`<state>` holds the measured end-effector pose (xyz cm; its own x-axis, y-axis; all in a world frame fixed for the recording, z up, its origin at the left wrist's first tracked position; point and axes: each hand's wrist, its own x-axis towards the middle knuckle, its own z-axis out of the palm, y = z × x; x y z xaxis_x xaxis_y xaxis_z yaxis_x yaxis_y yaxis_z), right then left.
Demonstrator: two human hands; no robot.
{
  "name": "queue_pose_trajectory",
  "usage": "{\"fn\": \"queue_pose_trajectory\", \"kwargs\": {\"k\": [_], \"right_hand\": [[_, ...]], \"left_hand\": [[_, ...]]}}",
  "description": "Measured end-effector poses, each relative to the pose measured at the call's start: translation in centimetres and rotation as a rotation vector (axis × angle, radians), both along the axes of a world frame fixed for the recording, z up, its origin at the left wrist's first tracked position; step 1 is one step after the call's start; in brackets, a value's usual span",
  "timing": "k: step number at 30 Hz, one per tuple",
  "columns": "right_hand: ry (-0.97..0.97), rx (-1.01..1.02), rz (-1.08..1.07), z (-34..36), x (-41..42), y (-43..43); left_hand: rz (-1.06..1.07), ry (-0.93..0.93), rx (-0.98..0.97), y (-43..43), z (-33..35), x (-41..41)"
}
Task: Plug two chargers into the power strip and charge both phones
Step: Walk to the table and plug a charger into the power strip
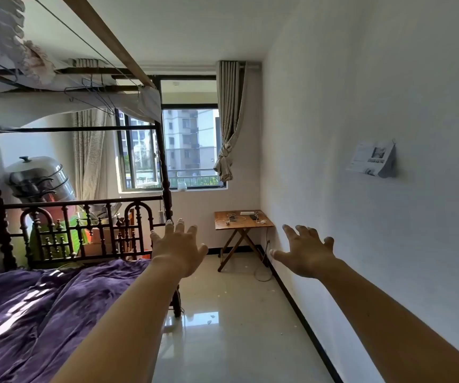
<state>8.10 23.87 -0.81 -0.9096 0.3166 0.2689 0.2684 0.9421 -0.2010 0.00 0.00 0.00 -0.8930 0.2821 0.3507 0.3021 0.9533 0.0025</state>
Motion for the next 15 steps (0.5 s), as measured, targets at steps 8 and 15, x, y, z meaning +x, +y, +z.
{"fn": "queue_pose_trajectory", "kwargs": {"k": [8, 15], "right_hand": [[0.001, 0.016, -0.021, -0.9, -5.8, 3.1], [0.014, 0.026, -0.029, -1.2, -15.4, 9.2]], "left_hand": [[-0.057, 0.019, -0.062, 4.2, -1.0, -5.8], [-0.057, 0.014, -0.064, 10.5, -1.6, -14.8]]}}
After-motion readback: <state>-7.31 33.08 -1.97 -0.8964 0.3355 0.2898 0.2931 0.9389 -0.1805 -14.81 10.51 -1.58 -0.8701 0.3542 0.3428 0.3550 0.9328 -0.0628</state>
